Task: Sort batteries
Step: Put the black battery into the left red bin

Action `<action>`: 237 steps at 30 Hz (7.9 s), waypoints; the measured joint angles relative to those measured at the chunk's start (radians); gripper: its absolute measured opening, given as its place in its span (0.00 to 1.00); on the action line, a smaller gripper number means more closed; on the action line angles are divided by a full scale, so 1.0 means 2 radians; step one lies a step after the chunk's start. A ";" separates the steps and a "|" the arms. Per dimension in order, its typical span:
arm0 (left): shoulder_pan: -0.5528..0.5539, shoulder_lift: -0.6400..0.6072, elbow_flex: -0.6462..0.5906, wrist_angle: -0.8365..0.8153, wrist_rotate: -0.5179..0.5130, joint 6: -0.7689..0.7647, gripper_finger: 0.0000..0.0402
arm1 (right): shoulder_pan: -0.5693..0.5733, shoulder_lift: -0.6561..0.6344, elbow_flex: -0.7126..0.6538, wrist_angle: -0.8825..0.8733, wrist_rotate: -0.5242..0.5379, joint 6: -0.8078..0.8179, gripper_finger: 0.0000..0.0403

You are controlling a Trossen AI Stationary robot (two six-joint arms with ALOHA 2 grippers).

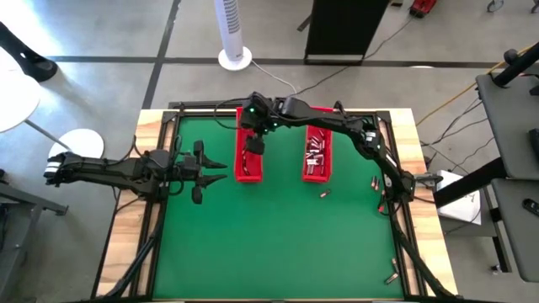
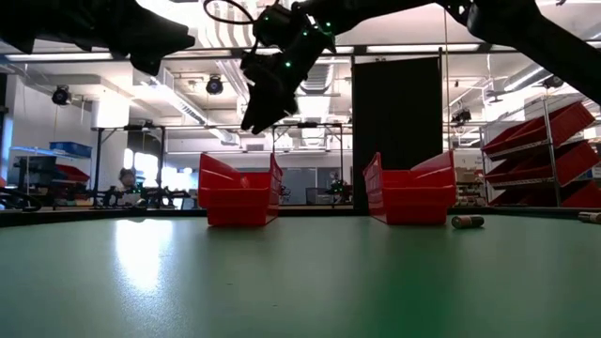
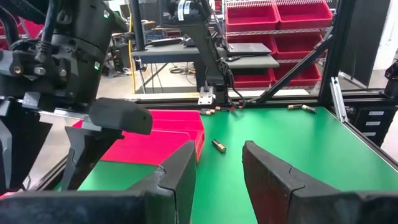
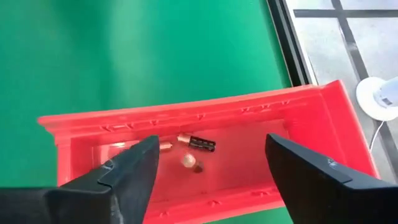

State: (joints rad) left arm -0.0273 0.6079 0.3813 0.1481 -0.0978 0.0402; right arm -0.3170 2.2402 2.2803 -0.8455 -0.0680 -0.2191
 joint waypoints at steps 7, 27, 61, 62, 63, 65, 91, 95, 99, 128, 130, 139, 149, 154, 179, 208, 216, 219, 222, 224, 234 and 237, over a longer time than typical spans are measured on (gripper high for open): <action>0.000 -0.006 0.000 -0.043 0.000 -0.003 0.28 | 0.021 -0.026 -0.002 -0.001 0.017 0.044 0.82; 0.000 -0.028 0.000 -0.034 0.001 -0.017 0.28 | 0.274 -0.383 -0.481 -0.002 0.208 0.340 0.83; 0.001 0.076 0.000 0.091 -0.087 0.054 0.28 | 0.202 -0.255 -0.626 -0.029 0.112 0.088 0.46; 0.001 0.077 0.000 0.091 -0.088 0.054 0.28 | 0.202 -0.254 -0.624 -0.037 0.111 0.085 0.44; 0.001 0.077 0.000 0.091 -0.088 0.054 0.28 | 0.202 -0.253 -0.623 -0.042 0.110 0.081 0.42; 0.001 0.077 0.000 0.091 -0.088 0.055 0.28 | 0.202 -0.254 -0.623 -0.048 0.105 0.076 0.38; 0.001 0.077 0.000 0.090 -0.091 0.054 0.28 | 0.278 -0.393 -0.696 -0.008 0.149 0.507 0.54; 0.001 0.077 0.000 0.098 -0.091 0.054 0.28 | 0.277 -0.403 -0.742 0.073 0.160 0.634 0.67; 0.001 0.077 0.000 0.105 -0.091 0.050 0.28 | 0.280 -0.394 -0.763 0.137 0.217 0.695 0.79; 0.001 0.077 0.000 0.100 -0.090 0.049 0.28 | 0.386 -0.363 -0.842 0.239 0.457 0.739 0.89; 0.001 0.077 0.000 0.100 -0.090 0.049 0.28 | 0.387 -0.364 -0.842 0.240 0.471 0.740 0.89; 0.001 0.077 0.000 0.100 -0.090 0.046 0.28 | 0.417 -0.364 -0.850 0.242 0.549 0.781 0.89; 0.001 0.081 0.000 0.110 -0.090 0.027 0.28 | 0.466 -0.364 -0.850 0.242 0.624 0.782 0.89; 0.000 0.099 0.000 0.120 -0.090 0.010 0.28 | 0.479 -0.355 -0.853 0.243 0.637 0.797 0.89; 0.001 0.185 0.000 0.223 -0.073 0.027 0.28 | 0.476 -0.159 -0.848 0.332 0.614 0.905 0.89; 0.000 0.197 0.000 0.245 -0.073 0.026 0.28 | 0.432 -0.157 -0.850 0.334 0.604 0.922 0.58; -0.001 0.187 0.000 0.246 -0.072 0.014 0.28 | 0.432 -0.157 -0.849 0.338 0.598 0.915 0.62; -0.001 0.186 0.000 0.247 -0.060 0.014 0.28 | 0.435 -0.156 -0.849 0.338 0.597 0.913 0.61; -0.001 0.186 0.000 0.248 -0.060 0.014 0.28 | 0.437 -0.156 -0.849 0.338 0.597 0.914 0.58; -0.001 0.186 0.000 0.248 -0.060 0.014 0.28 | 0.438 -0.156 -0.849 0.338 0.597 0.914 0.56; -0.001 0.186 0.000 0.247 -0.060 0.014 0.28 | 0.439 -0.157 -0.847 0.337 0.594 0.913 0.60; -0.001 0.186 0.000 0.247 -0.060 0.015 0.28 | 0.438 -0.157 -0.841 0.334 0.594 0.912 0.57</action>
State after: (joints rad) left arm -0.0296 0.9802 0.3817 0.6425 -0.2176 0.0710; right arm 0.5598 1.9252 0.5982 -0.1779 1.1206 1.6043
